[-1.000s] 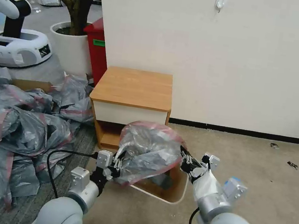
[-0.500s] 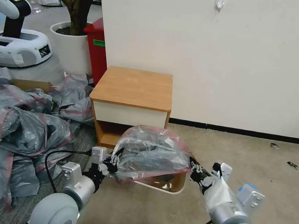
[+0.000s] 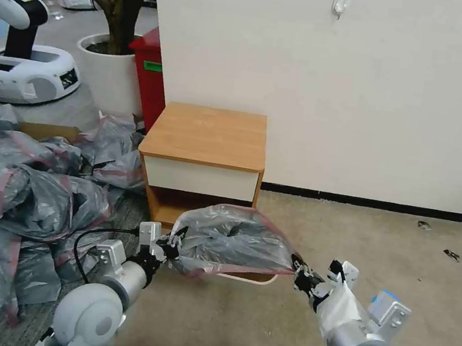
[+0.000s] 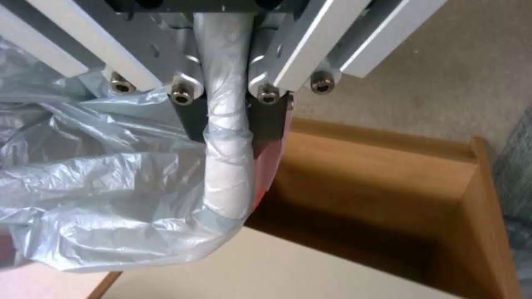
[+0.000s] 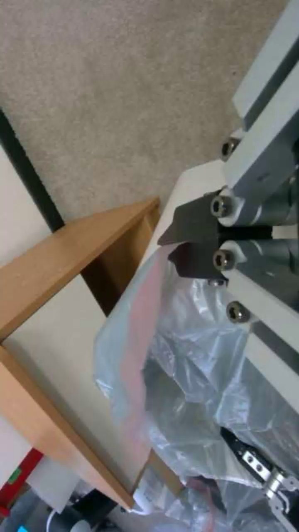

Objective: Pick up the garbage bag from the table and place it over the trash can.

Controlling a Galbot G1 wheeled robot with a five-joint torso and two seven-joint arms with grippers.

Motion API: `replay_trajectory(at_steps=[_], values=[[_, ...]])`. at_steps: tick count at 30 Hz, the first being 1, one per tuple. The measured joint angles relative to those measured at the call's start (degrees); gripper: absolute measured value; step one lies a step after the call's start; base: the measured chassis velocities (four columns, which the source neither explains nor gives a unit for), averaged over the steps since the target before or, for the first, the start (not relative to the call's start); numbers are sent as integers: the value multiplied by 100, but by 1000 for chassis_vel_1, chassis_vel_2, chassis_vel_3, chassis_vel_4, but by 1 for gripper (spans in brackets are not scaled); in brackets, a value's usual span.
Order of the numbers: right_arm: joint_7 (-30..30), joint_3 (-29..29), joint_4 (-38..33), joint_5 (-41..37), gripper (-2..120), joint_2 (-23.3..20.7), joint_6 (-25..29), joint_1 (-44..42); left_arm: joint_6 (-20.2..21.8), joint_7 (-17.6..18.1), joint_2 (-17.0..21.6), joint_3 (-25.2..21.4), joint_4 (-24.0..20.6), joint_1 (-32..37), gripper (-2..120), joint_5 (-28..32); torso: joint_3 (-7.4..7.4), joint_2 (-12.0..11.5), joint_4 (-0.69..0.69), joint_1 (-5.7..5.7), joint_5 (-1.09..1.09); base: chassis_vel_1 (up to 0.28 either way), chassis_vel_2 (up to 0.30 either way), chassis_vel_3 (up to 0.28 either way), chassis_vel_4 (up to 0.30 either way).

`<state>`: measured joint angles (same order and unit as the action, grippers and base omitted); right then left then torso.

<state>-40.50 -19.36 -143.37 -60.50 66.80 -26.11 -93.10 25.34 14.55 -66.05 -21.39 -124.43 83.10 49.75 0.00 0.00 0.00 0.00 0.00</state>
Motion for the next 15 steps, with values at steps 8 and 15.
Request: replay_trajectory(at_steps=[8,15], values=[[-85,-117,6,-217,0,142,-54,-108,76,67,53,-43,70,-151,5,301,0,0,0,0,0,0,0,0,0],[-137,-248,9,-333,0,195,-94,-95,90,67,107,-131,55,-120,5,429,0,0,0,0,-1,0,0,0,0]])
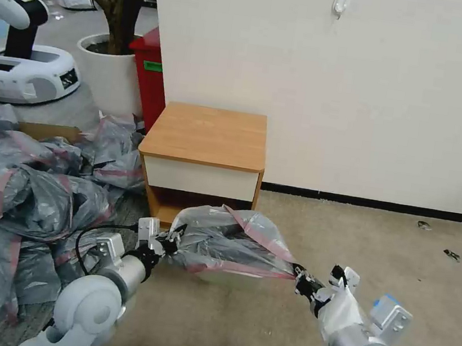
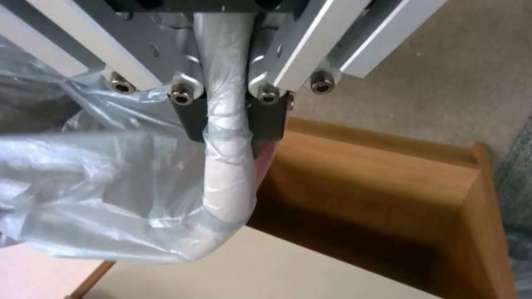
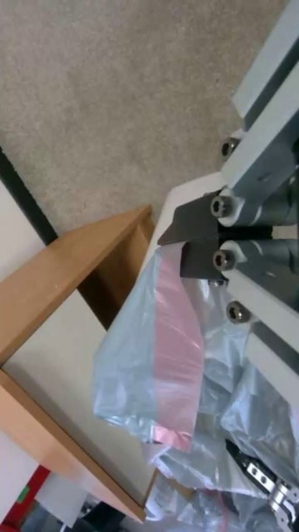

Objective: Pick up the garbage bag from the table and place it over the trash can.

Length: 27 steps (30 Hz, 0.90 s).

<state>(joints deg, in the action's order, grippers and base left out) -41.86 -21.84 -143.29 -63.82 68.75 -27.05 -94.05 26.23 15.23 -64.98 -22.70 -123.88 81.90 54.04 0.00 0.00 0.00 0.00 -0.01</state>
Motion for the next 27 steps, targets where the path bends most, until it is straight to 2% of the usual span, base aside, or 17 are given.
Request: replay_trajectory(at_steps=[6,13,15,16,17,21,22,24,26,27], values=[[-111,102,3,-309,0,71,-130,-68,10,2,44,-94,0,-50,5,148,0,0,0,0,0,0,0,0,0],[-46,180,6,5,4,123,-185,-62,28,26,50,-80,2,-100,5,189,0,0,0,0,0,0,0,0,0],[136,148,6,139,12,101,-198,-61,34,29,51,-54,24,-119,5,189,0,0,0,0,0,0,0,0,0],[414,98,6,292,18,61,-224,-56,41,63,51,-23,57,-154,5,189,0,0,0,0,0,0,0,0,0],[414,98,6,292,18,61,-224,-56,41,63,51,-23,57,-154,5,189,0,0,0,0,0,0,0,0,0],[1279,67,6,1042,37,-149,-300,-36,95,447,99,70,247,-437,5,355,0,0,0,0,0,0,0,0,0],[1279,67,6,1042,37,-149,-300,-36,95,447,99,70,247,-437,5,355,0,0,0,0,0,0,0,0,0],[1699,79,6,1465,43,-217,-294,-47,114,620,120,100,300,-544,5,392,0,0,-1,0,0,0,0,0,0],[2333,141,6,1962,55,-338,-134,5,189,836,147,150,324,-656,5,412,0,0,-1,0,0,0,0,0,0],[2333,141,6,1962,55,-338,-134,5,189,836,147,150,324,-656,5,412,0,0,-1,0,0,0,0,0,0]])
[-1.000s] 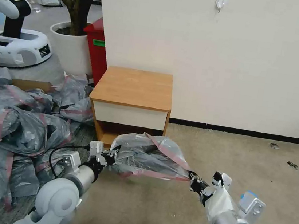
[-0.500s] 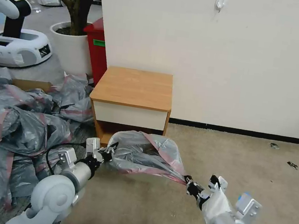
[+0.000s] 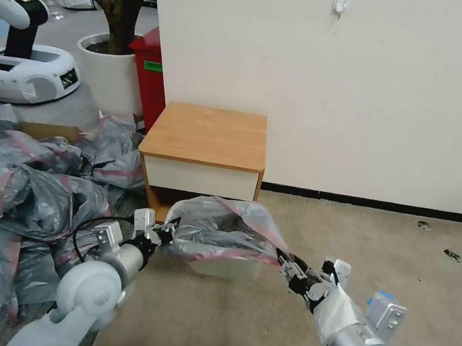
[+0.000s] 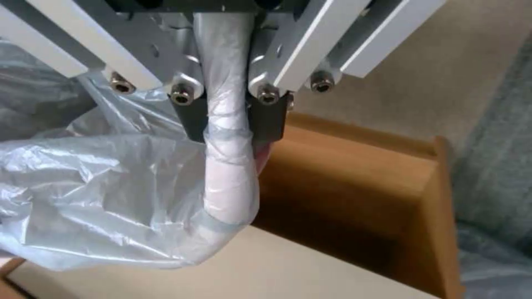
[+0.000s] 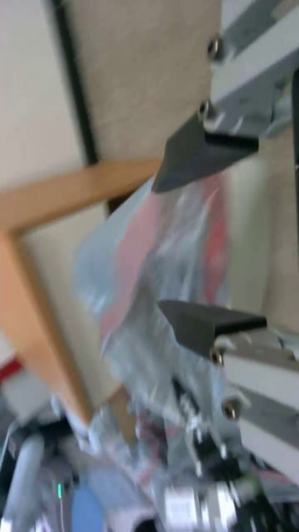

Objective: Pick up the garbage bag from the table and place it over the trash can.

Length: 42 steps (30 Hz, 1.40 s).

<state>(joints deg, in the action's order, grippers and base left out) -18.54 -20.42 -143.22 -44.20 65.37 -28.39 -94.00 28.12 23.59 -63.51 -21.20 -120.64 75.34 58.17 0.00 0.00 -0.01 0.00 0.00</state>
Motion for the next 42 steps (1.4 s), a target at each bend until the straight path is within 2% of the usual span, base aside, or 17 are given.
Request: replay_trajectory(at_steps=[2,3,4,7,8,11,17,24,28,32,34,35,38,41,42], values=[[303,36,0,107,62,-97,100,118,30,64,23,35,-2,-35,5,2,0,0,0,0,0,0,0,0,0],[717,86,0,297,68,-263,231,386,86,105,52,67,-31,-75,5,0,0,0,0,0,0,0,0,0,0],[717,86,0,297,68,-263,231,386,86,105,52,67,-31,-75,5,0,0,0,0,0,0,0,0,0,0],[1489,223,328,982,84,-531,414,1119,273,114,61,83,-109,-119,5,-116,0,0,1,0,0,0,0,0,0],[1489,223,328,982,84,-531,414,1119,273,114,61,83,-109,-119,5,-116,0,0,1,0,0,0,0,0,0],[1667,489,897,1628,97,-591,432,1770,382,122,35,102,-181,-138,5,-234,1,0,2,0,1,0,0,0,0],[1731,792,1225,2334,100,-607,422,2061,426,159,-47,134,-278,-149,5,-261,0,0,1,0,1,0,0,0,0],[1737,924,1254,2737,96,-686,412,1940,429,199,-144,184,-355,-139,5,-276,0,0,0,0,0,0,0,0,0],[1847,883,1264,3112,85,-812,360,1900,429,201,-164,186,-454,-109,5,-180,0,0,1,0,0,0,0,0,0],[1963,837,1246,3412,80,-931,304,1882,429,202,-145,171,-506,-125,5,-112,0,0,0,0,0,0,0,0,0],[2009,815,1235,3650,70,-985,299,1866,429,202,-140,156,-543,-129,5,-82,0,0,1,0,0,0,0,0,0],[2009,815,1235,3650,70,-985,299,1866,429,202,-140,156,-543,-129,5,-82,0,0,1,0,0,0,0,0,0],[2018,791,1233,3917,56,-1028,401,1819,431,200,-143,127,-599,-85,5,-55,0,0,0,0,1,0,0,0,0],[2010,773,1234,3980,50,-1036,485,1797,458,192,-142,109,-609,-57,5,-55,0,0,0,0,1,0,0,0,0],[2002,757,1241,4037,43,-1043,613,1782,483,182,-142,92,-620,-38,5,-49,0,0,1,0,0,0,0,0,0]])
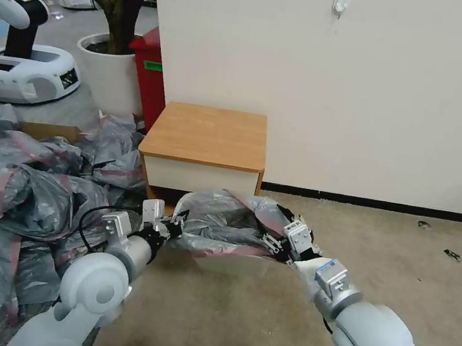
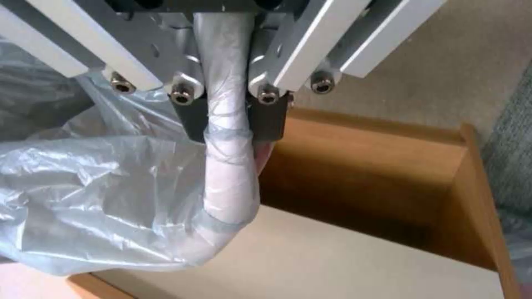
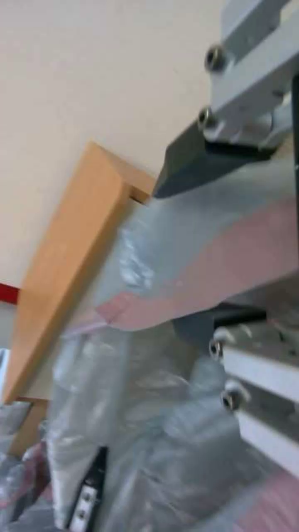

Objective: Pick up the garbage bag from the table and place it over the trash can.

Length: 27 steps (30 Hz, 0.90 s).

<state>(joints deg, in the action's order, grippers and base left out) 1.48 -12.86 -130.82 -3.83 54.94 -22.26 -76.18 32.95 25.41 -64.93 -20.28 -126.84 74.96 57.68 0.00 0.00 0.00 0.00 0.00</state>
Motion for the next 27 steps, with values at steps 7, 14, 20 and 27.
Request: replay_trajectory(at_steps=[7,14,20,27], values=[[-45,-18,124,317,15,-14,601,-36,55,-21,68,-79,-74,30,5,130,0,0,0,0,0,0,0,0,0],[-147,-18,161,143,0,-37,1124,-9,99,-24,92,-121,-74,57,5,171,0,0,0,0,0,0,0,0,0],[-328,-5,49,-633,0,-69,1024,112,140,-92,90,-97,-61,89,5,158,0,0,0,0,0,0,0,0,0],[-1245,-117,-77,-2367,0,-108,-127,396,179,-394,89,-99,-71,237,5,-4,0,0,0,0,0,0,0,0,0]])
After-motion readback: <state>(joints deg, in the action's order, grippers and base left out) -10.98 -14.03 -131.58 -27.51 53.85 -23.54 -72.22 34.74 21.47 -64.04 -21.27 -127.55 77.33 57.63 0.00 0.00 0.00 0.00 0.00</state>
